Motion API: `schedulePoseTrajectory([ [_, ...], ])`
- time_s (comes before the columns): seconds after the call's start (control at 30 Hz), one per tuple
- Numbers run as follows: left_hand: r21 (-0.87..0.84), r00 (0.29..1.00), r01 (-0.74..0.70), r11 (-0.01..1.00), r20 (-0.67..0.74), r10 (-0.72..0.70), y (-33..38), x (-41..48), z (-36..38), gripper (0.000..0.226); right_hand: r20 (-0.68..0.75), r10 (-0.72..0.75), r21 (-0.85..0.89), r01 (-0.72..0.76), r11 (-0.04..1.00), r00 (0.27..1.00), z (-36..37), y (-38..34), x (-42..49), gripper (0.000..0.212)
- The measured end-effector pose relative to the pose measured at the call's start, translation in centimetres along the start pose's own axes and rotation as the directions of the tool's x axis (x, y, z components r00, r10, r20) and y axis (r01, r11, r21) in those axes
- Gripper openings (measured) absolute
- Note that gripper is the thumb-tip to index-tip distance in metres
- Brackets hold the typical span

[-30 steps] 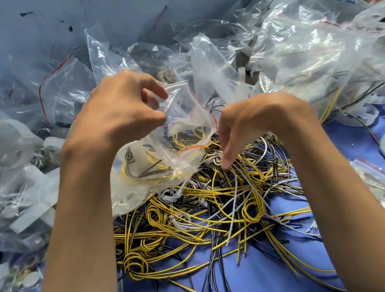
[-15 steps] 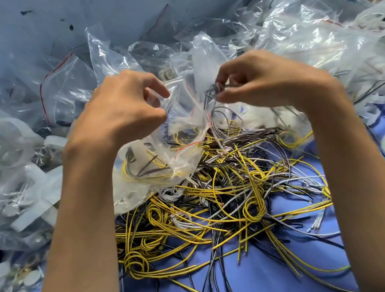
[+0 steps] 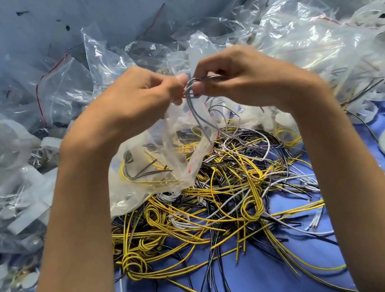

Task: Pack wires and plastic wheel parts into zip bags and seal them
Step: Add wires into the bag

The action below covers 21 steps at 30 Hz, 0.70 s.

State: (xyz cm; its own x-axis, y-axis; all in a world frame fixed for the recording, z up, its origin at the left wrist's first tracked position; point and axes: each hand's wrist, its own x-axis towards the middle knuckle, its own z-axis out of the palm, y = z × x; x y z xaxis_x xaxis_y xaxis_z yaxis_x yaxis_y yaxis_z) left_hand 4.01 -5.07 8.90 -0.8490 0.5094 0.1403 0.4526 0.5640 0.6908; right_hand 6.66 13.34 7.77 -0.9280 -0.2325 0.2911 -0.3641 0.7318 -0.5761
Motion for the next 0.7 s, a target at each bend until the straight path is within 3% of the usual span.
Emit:
schedulePoseTrajectory([
  [0.13,0.08,0.998,-0.022,0.997,-0.058,0.027,-0.35,0.08,0.27,0.023,-0.015,0.009,0.033,-0.009,0.999,1.0,0.75,-0.48,0.25,0.023],
  [0.27,0.157,0.981,0.022,0.987,-0.194,0.009,-0.84,0.42,0.72,0.026,-0.055,0.025,0.098,-0.019,0.995,0.998,1.16,-0.65,0.72,0.022],
  [0.4,0.202,0.982,0.07,0.977,-0.187,-0.031,-0.81,0.34,0.63,0.022,-0.087,0.039,0.143,-0.027,0.989,0.995,0.97,-0.53,0.71,0.013],
  [0.5,0.238,0.975,0.103,0.966,-0.219,-0.05,-0.77,0.26,0.67,0.021,-0.056,0.064,0.153,-0.055,0.987,0.996,0.88,-0.29,0.54,0.02],
  [0.7,0.278,0.974,0.129,0.952,-0.215,-0.069,-0.5,0.08,0.58,0.026,-0.1,0.153,0.034,-0.15,0.988,0.983,0.96,-0.35,0.68,0.02],
])
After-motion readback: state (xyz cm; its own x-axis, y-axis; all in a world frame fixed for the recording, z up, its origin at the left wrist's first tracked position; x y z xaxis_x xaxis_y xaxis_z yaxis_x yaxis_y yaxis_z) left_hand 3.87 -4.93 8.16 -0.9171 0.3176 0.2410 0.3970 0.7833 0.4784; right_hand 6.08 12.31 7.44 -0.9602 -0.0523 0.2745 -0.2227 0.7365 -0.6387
